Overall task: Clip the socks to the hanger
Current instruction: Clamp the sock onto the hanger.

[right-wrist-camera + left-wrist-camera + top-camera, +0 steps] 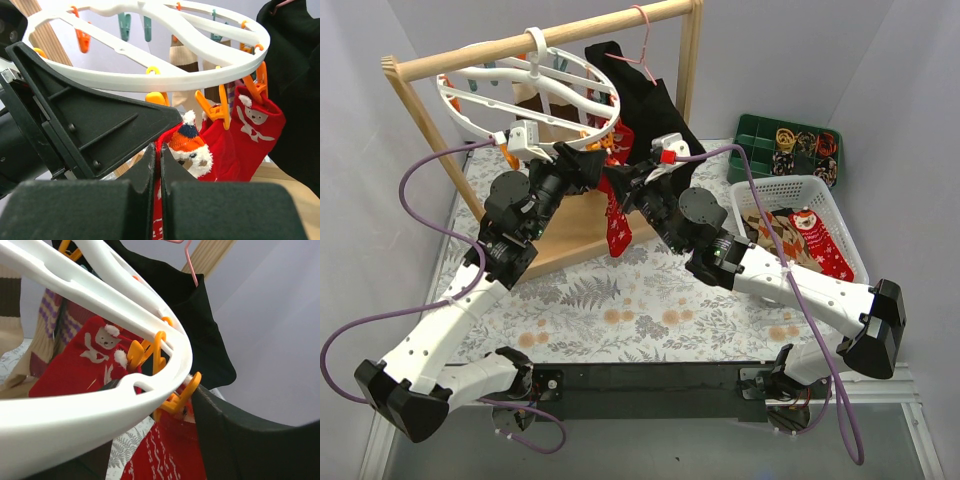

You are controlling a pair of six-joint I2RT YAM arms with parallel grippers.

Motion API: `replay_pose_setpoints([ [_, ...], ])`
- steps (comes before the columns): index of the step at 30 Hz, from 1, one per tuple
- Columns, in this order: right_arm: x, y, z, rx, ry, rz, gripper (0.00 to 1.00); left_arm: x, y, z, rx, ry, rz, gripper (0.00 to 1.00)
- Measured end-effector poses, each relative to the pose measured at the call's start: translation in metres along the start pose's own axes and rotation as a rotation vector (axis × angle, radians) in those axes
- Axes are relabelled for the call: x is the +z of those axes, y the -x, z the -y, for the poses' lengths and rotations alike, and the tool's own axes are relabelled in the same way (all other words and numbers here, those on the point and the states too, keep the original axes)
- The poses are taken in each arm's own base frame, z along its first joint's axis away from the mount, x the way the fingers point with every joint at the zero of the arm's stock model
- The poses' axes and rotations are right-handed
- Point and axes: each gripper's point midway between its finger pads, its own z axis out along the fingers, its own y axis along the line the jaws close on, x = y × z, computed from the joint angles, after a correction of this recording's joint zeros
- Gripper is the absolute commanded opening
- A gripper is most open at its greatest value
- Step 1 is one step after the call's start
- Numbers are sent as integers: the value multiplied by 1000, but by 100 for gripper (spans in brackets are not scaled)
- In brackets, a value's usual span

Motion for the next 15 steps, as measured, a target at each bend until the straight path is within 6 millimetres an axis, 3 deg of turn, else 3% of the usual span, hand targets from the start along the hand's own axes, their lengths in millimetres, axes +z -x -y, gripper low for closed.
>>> replay_pose_setpoints([
  [2, 0, 0, 2, -6, -7, 1, 1, -1, 0, -1, -2, 6, -2, 65],
  [9, 0, 0, 2, -15, -10, 3, 35, -5, 1, 2, -18, 1, -21, 74],
  [15, -6, -6, 8, -34, -8, -8, 53, -21, 2, 7, -6, -8, -73, 83],
])
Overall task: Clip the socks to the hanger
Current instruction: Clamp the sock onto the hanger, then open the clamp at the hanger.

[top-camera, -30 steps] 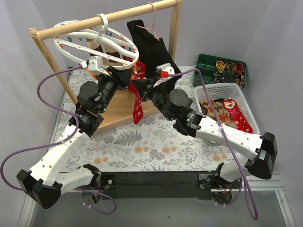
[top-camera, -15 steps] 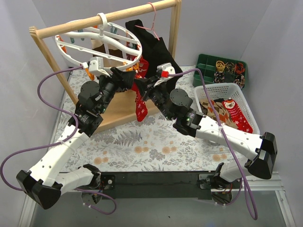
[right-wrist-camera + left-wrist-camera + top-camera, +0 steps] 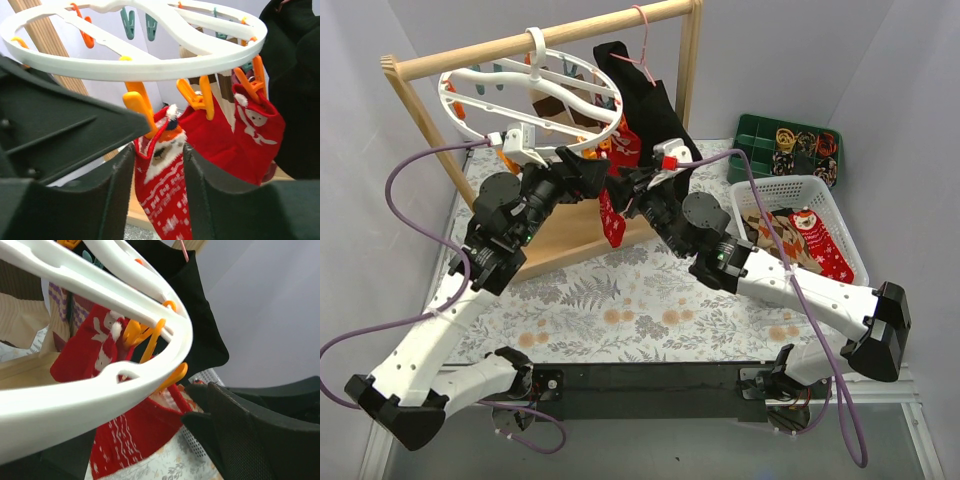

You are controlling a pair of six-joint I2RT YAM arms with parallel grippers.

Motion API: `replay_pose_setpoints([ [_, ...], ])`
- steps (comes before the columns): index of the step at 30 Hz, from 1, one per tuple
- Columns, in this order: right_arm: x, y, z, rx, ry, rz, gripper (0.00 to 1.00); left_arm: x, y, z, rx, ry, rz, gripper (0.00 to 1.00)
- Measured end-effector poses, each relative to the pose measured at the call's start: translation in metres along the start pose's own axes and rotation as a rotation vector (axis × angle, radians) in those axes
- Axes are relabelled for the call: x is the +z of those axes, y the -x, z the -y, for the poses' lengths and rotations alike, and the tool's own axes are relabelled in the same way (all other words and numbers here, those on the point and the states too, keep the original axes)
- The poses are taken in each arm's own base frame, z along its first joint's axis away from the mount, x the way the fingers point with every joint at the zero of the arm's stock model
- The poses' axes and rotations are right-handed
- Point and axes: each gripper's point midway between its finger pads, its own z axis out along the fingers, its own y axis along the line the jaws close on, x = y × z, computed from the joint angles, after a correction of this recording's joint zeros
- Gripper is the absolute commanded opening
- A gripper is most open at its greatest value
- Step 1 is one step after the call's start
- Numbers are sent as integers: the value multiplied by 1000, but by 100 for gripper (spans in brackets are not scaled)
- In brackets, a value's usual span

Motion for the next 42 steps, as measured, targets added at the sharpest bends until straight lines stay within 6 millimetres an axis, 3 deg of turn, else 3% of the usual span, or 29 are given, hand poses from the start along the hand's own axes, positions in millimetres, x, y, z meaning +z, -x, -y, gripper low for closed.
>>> replay_pose_setpoints([
  [6, -12, 9, 15, -15, -2, 4, 66, -30, 4, 0, 33, 28, -68, 91],
  [11, -21, 16, 30, -33, 28, -23, 67, -49, 16, 3, 86, 34, -83, 91],
  [16, -39, -12, 50, -45, 65, -128, 66, -59, 5, -3, 159, 35, -141, 91],
  [20, -55, -36, 50, -56, 122, -223, 67, -65, -1, -7, 223, 27, -176, 93],
  [30, -83, -43, 42, -52, 210, -280, 67, -81, 10, -11, 325, 23, -135, 93],
  [34, -89, -44, 41, -51, 222, -289, 67, -77, 1, -20, 321, 50, -138, 92],
  [42, -85, -47, 37, -60, 249, -300, 67, -72, -38, -53, 331, 114, -172, 91],
])
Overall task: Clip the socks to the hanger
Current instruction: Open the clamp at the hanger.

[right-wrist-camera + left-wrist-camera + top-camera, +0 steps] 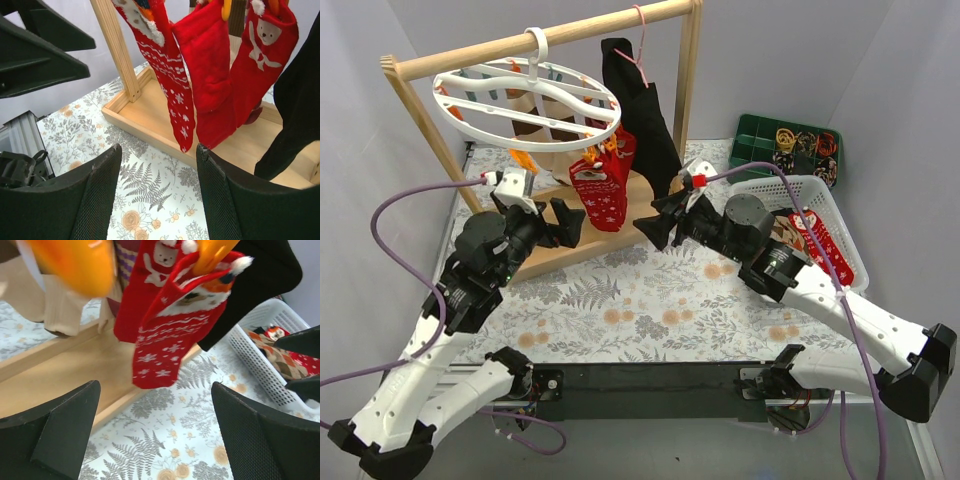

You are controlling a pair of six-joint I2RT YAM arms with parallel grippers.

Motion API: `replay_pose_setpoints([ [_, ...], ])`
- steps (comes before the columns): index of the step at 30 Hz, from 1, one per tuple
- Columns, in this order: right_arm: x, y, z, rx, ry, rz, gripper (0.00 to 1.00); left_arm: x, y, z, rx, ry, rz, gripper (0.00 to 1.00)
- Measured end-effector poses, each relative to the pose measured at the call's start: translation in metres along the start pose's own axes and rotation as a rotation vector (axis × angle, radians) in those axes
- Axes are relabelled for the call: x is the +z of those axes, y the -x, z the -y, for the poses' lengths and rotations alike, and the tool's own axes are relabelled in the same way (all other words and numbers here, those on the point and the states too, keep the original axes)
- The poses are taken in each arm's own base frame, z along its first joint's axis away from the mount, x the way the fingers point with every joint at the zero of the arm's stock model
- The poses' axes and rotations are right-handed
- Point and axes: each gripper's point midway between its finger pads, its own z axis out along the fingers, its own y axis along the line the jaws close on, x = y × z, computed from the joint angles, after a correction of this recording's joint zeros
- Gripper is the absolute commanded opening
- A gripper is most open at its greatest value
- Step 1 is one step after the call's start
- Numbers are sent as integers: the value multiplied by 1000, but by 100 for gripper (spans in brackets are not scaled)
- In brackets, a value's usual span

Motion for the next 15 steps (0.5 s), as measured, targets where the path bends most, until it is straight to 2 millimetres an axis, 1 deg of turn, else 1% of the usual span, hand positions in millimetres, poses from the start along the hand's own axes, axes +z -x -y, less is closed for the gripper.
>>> replay_pose_setpoints([
  [2, 6, 0, -1, -9, 13, -8, 67, -8, 0, -8, 5, 31, 36, 89],
  [4, 10, 0, -3, -14, 25, -14, 67, -20, 6, -15, 8, 49, 95, 87],
  [7, 18, 4, -6, -22, 45, -11, 66, -48, 26, -26, 14, 80, 237, 86],
  [8, 21, 6, -7, -24, 52, -10, 66, -57, 36, -28, 14, 87, 287, 85],
  [10, 27, 13, -9, -31, 64, 0, 66, -70, 54, -30, 18, 97, 363, 85],
  [11, 31, 18, -10, -35, 69, 8, 66, -74, 66, -30, 23, 101, 396, 85],
  [12, 35, 23, -11, -40, 74, 18, 66, -75, 72, -30, 28, 104, 411, 85],
  [15, 43, 36, -14, -50, 90, 46, 66, -71, 89, -28, 47, 114, 432, 84],
])
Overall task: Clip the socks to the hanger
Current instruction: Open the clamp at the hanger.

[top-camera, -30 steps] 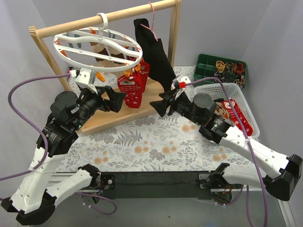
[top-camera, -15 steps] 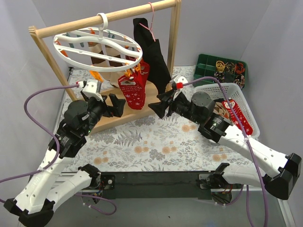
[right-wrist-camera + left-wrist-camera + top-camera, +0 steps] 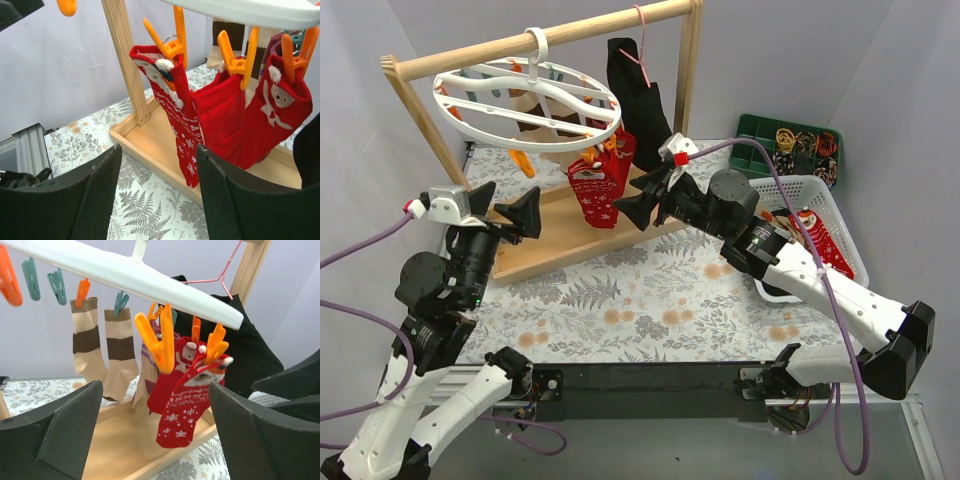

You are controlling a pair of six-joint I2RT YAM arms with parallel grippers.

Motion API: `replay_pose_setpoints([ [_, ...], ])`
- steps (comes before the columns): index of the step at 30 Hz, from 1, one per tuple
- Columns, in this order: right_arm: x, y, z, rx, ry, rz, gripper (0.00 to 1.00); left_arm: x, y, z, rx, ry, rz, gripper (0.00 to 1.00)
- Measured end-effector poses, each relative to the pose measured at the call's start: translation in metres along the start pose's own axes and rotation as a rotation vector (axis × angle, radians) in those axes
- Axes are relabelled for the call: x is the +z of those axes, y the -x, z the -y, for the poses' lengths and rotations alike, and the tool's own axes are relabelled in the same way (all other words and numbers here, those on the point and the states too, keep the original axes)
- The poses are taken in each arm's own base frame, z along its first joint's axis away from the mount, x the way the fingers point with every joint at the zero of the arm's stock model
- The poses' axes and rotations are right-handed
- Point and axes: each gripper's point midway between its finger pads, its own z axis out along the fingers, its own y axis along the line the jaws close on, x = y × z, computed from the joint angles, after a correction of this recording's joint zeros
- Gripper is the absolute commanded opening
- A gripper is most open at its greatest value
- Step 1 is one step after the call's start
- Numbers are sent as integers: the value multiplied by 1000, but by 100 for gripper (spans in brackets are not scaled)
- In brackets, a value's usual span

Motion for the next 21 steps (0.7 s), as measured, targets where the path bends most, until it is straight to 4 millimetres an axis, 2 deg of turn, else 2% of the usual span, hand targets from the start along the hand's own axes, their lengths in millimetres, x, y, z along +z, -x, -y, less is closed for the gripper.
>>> replay_pose_setpoints([
  [4, 3, 5, -2, -4, 13, 14, 66, 22, 6, 5, 19, 14, 1, 81],
  [9, 3, 8, -3, -6, 21, 24, 66, 46, 0, 3, 38, 66, -1, 77],
  [15, 0, 12, -5, -8, 25, 33, 66, 67, -2, -3, 76, 127, 25, 66],
  [16, -1, 13, -5, -8, 25, 37, 66, 69, -1, -3, 82, 131, 32, 63],
  [20, -5, 20, -7, -12, 27, 53, 66, 77, 7, -1, 109, 130, 49, 37],
  [21, -6, 21, -7, -13, 27, 57, 66, 78, 9, 0, 116, 125, 52, 34],
])
